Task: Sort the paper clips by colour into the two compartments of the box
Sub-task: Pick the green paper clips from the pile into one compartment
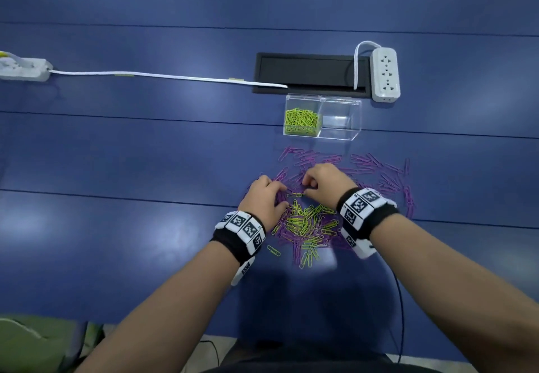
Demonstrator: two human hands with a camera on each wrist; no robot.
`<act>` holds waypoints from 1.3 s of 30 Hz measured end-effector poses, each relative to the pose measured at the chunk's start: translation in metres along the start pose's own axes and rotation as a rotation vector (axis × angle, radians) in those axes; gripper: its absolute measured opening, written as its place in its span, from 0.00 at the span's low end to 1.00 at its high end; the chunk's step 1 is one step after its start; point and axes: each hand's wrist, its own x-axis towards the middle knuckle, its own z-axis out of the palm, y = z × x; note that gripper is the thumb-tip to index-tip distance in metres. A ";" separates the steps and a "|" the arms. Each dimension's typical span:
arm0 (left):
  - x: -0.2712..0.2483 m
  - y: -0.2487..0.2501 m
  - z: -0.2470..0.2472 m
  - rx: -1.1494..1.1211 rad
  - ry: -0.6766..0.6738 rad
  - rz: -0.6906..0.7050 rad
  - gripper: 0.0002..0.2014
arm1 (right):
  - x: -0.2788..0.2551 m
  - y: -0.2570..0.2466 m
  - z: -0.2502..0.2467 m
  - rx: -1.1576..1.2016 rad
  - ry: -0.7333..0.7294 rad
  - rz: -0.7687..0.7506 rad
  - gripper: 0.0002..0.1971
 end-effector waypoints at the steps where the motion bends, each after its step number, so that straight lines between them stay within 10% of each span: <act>1: -0.001 0.000 0.000 0.011 -0.002 0.000 0.17 | 0.000 0.004 0.003 0.029 0.026 0.021 0.06; 22: 0.013 0.018 -0.006 0.156 0.085 0.052 0.09 | -0.009 0.014 0.024 0.010 0.143 0.018 0.09; 39: 0.031 0.030 0.011 0.397 -0.122 0.187 0.09 | -0.005 0.004 0.018 -0.231 0.131 -0.126 0.13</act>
